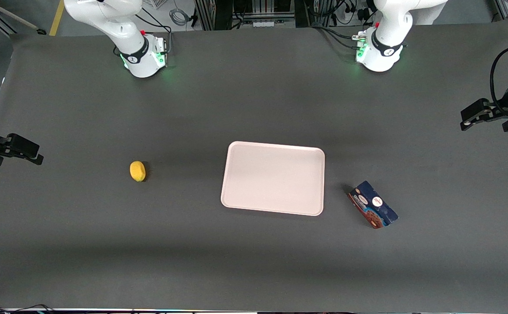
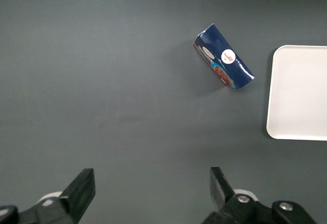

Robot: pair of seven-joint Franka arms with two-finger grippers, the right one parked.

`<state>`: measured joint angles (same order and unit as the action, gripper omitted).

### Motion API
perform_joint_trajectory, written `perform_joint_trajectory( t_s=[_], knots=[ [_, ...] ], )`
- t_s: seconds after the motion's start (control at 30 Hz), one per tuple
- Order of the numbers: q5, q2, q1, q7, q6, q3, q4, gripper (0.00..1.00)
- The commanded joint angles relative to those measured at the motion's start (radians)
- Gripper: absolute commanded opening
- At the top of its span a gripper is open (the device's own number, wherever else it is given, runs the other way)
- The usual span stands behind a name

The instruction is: Place cookie box on tray

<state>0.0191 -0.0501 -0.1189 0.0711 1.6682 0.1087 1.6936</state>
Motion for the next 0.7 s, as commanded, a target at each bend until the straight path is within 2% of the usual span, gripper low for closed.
perform_joint_trajectory(
  t_s=[0.0, 0.47, 0.67],
  knots=[
    [-0.007, -0.002, 0.005, 0.006, -0.004, -0.006, 0.001, 1.0],
    [-0.01, -0.004, 0.005, -0.01, 0.004, -0.007, 0.008, 1.0],
    [-0.054, 0.003, 0.012, -0.167, 0.012, -0.007, 0.005, 1.0]
  ],
)
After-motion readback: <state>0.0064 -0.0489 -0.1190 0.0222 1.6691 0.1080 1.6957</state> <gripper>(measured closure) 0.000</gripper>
